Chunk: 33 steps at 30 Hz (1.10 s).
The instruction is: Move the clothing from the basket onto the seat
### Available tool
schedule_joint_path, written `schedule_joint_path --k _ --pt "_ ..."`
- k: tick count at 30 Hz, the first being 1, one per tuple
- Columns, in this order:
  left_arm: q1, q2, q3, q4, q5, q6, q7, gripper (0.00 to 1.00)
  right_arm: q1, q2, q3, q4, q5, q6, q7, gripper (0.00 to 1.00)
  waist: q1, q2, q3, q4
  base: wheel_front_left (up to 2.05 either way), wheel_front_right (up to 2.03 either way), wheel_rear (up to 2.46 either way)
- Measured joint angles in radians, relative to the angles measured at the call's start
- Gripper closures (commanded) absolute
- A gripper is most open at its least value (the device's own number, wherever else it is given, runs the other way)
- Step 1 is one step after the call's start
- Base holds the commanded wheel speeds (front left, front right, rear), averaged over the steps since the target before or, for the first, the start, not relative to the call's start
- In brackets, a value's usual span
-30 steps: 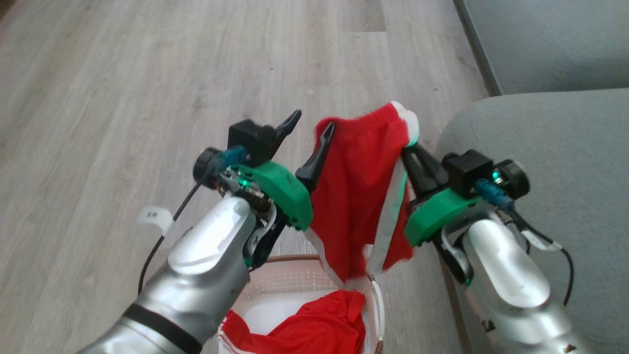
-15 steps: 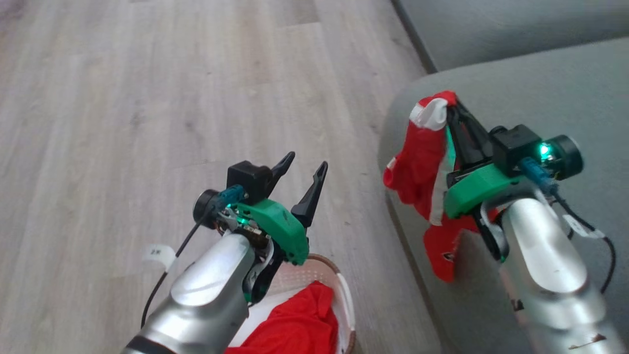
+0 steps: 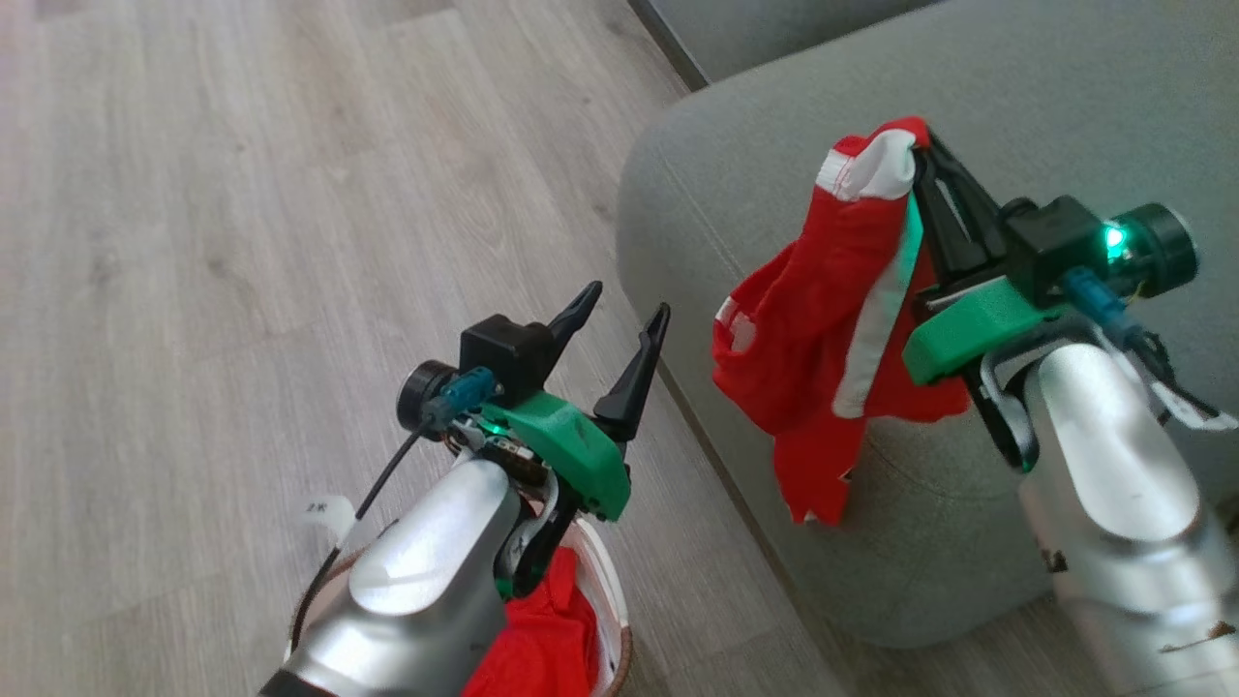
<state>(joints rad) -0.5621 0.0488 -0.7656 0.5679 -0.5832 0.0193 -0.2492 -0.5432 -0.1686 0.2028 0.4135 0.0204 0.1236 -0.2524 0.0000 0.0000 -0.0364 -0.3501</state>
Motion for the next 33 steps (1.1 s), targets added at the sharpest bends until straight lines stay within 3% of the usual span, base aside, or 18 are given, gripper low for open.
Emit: schedule_joint_path --k 5,11,17,28,33 --pt "0.023 -0.002 0.004 -0.016 0.036 0.000 0.000 0.00 -0.033 -0.024 0.012 0.002 0.023 0.000 0.000 1.00 0.0000 0.0000 0.034 -0.022 0.00 0.00 0.00" --pt "0.033 -0.002 0.018 -0.035 0.082 0.000 0.000 0.00 -0.122 -0.056 0.030 0.068 0.073 0.000 0.000 1.00 0.0000 0.0000 0.069 0.007 0.00 0.00 0.00" --pt "0.030 0.009 0.034 -0.079 0.147 0.009 0.000 0.00 -0.390 -0.147 -0.012 0.155 0.184 0.000 0.021 1.00 0.0000 0.0000 0.169 0.066 0.00 0.00 0.00" --pt "-0.065 0.040 0.039 -0.159 0.221 0.022 0.000 0.00 -0.796 -0.350 -0.133 0.299 0.123 0.000 0.068 1.00 0.0001 0.0000 0.392 0.176 0.00 0.00 0.00" --pt "-0.094 0.048 0.036 -0.184 0.240 0.025 0.000 0.00 -0.872 -0.370 -0.227 0.382 0.053 0.000 0.053 1.00 0.0001 0.0000 0.485 0.225 0.00 0.00 0.00"
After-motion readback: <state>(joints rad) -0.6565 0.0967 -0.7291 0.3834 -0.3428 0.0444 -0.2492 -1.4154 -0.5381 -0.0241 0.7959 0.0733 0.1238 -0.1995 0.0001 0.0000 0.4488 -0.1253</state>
